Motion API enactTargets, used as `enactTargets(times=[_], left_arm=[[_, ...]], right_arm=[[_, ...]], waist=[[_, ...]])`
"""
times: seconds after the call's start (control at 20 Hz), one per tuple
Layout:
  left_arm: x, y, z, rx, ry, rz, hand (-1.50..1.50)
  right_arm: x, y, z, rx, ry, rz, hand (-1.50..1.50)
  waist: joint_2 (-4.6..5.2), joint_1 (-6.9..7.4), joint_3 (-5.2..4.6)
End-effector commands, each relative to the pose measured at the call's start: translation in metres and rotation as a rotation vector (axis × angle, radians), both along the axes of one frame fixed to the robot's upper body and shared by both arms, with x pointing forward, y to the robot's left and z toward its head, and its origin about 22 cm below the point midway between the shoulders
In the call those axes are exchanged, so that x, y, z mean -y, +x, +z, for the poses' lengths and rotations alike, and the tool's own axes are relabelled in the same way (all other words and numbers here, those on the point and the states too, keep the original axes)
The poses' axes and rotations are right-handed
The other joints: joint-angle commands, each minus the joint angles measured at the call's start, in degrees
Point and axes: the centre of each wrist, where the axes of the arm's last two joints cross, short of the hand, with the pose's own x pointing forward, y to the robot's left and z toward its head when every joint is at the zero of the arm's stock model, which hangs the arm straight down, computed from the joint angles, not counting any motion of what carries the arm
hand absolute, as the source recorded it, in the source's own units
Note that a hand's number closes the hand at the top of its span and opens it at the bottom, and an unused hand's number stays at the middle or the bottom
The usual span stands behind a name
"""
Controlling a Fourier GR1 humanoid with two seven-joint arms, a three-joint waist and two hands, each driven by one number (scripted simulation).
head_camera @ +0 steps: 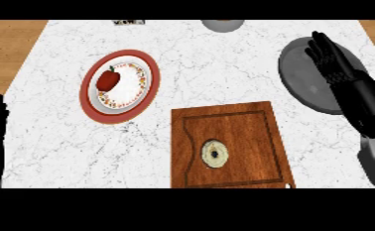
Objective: Pick the cupcake from the cutting board and place it in the pan
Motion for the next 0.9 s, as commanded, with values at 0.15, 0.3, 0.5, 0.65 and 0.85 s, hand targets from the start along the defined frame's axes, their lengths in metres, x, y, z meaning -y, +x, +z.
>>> enactTargets(times=[0.15, 0.3, 0.5, 0.65, 0.85], left_arm=[[0.098, 0.042, 0.017, 0.154, -0.215, -0.383, 0.00], [0.161, 0.039, 0.010, 0.159, -0.401, -0.565, 0.00], [0.179, 0.035, 0.003, 0.164, -0.441, -0.602, 0.00], [0.195, 0.029, 0.016, 0.154, -0.477, -0.622, 0.00], [0.190, 0.024, 0.007, 0.160, -0.469, -0.614, 0.00]], right_arm=[[-0.081, 0.000, -0.009, -0.032, 0.214, 0.527, 1.50], [-0.057, 0.015, 0.018, 0.093, -0.178, 0.431, 1.50], [-0.036, 0.016, -0.054, -0.058, 0.153, 0.562, -1.50], [0.010, 0.029, -0.040, -0.012, 0.031, 0.602, -1.50], [-0.017, 0.047, -0.026, 0.073, -0.127, 0.609, -1.50]], waist=[[0.32, 1.28, -3.25], [-0.15, -0.58, -3.72], [-0.12, -0.02, -3.28], [-0.30, 0.06, -3.26], [-0.44, 0.16, -3.35]])
